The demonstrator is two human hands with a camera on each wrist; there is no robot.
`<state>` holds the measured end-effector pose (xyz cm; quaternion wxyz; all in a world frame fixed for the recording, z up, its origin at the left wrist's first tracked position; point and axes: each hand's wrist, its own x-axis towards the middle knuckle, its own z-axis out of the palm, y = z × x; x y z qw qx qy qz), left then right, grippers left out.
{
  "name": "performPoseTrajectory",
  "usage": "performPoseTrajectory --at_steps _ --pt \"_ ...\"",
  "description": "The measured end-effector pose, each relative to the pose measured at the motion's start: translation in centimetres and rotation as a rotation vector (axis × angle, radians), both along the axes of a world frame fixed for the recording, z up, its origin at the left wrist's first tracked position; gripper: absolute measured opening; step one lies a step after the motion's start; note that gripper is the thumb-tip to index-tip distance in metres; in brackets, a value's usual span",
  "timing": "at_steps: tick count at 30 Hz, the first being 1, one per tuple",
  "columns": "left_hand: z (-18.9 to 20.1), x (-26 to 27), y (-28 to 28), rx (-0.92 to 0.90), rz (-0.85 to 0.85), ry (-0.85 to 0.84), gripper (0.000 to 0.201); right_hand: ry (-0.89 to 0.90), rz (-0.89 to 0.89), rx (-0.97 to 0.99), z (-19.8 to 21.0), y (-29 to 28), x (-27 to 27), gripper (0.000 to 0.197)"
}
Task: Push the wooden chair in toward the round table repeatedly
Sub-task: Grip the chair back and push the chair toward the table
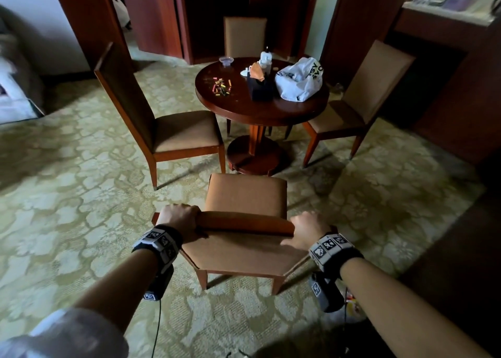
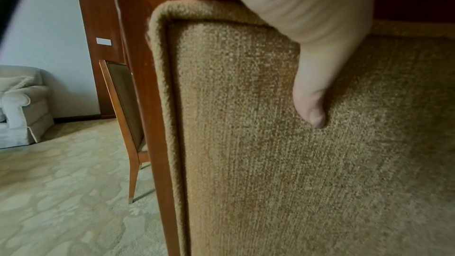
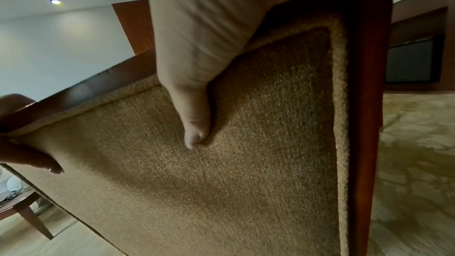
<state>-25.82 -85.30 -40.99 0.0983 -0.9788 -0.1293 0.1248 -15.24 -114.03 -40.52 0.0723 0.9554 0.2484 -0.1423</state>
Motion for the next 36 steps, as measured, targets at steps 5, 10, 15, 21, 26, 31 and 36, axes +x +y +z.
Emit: performPoseTrajectory --at_steps 5,10,15,21,26,31,36 --pt "0.2 -0.2 -0.3 0.019 0.0 -0.002 0.063 -0.006 -0.001 0.015 -0.2 -0.2 0.1 0.054" --pt "0.3 -0.7 -0.9 0.014 0.008 -0.013 0.065 -0.022 -0.014 0.027 -0.1 -0.8 -0.7 0.051" --pt "0.3 -1.1 -1.2 0.021 0.019 -0.031 0.063 -0.031 -0.012 0.046 0.3 -0.8 -1.1 0.05" --pt "-0.5 -1.0 -1.5 -0.032 0.046 -0.058 0.062 -0.085 0.036 0.071 -0.2 -1.8 -1.0 0.048" --pt "-0.6 -0.8 -2.2 0.007 0.01 -0.059 0.061 -0.098 0.085 0.069 -0.5 -2.9 -0.5 0.049" --pt "0.3 0.6 -4.0 0.034 -0.085 -0.043 0.061 -0.092 0.019 0.085 -0.1 -5.2 0.5 0.049" --pt "1.6 3.2 -5.0 0.044 -0.165 -0.05 0.058 -0.082 -0.043 0.132 0.2 -6.7 1.4 0.051"
